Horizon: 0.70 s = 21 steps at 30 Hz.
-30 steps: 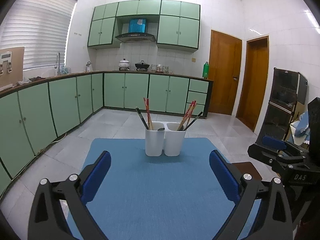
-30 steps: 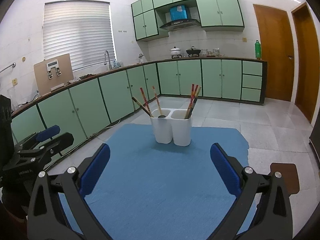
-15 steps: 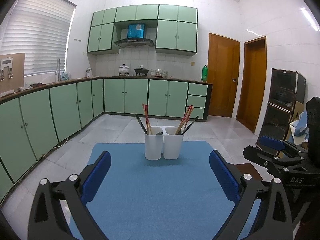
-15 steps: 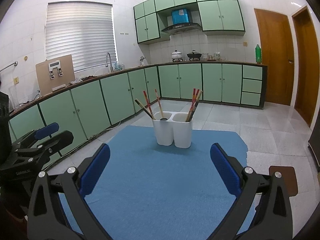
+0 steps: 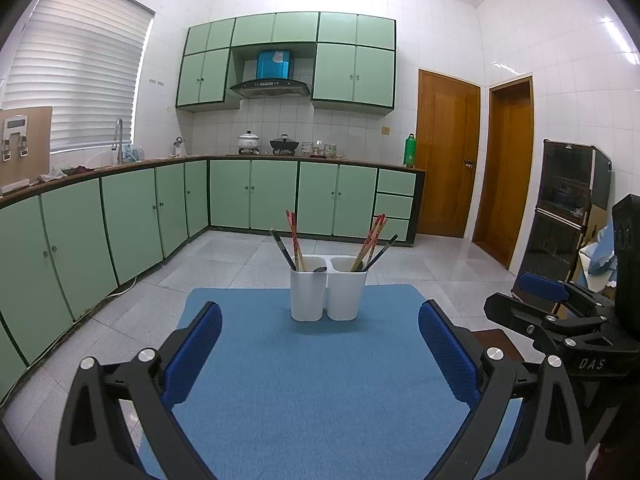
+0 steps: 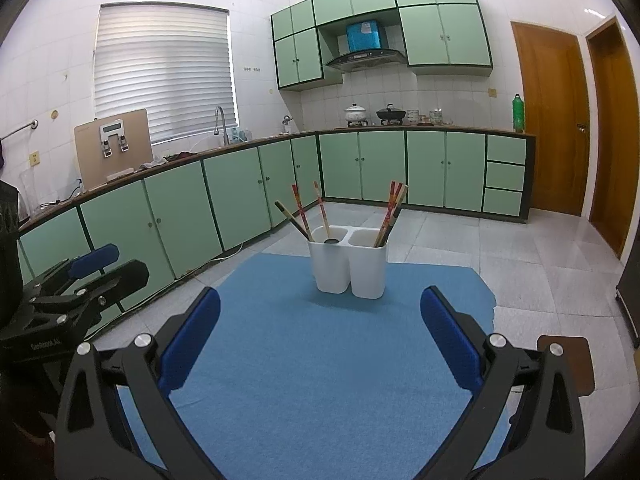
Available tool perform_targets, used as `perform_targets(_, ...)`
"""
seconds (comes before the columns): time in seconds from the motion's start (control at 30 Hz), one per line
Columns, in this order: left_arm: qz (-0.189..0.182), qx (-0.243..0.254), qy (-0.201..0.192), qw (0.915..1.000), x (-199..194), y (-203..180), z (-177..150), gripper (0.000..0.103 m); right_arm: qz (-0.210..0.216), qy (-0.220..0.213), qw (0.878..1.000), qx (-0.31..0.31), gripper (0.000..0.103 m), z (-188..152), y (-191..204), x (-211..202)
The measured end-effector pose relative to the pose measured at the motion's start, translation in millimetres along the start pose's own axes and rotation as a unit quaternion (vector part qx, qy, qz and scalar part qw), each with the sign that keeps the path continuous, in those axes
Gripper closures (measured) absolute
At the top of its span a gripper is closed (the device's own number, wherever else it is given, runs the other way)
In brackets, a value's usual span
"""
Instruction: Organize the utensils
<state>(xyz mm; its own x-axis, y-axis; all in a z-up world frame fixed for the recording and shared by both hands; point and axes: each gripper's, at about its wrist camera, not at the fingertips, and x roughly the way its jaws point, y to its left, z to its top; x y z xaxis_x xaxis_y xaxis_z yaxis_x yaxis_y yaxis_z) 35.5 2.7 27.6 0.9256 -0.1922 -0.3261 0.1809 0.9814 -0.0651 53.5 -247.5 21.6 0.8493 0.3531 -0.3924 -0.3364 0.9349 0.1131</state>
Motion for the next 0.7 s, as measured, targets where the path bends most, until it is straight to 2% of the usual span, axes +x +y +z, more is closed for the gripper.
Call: perform_targets(0.7, 0.0, 0.001, -0.001, 1.0, 0.1, 1.0, -2.0, 0.006, 0.0, -0.001, 1.0, -0.002, 0.006, 1.5, 3.6, -0.9)
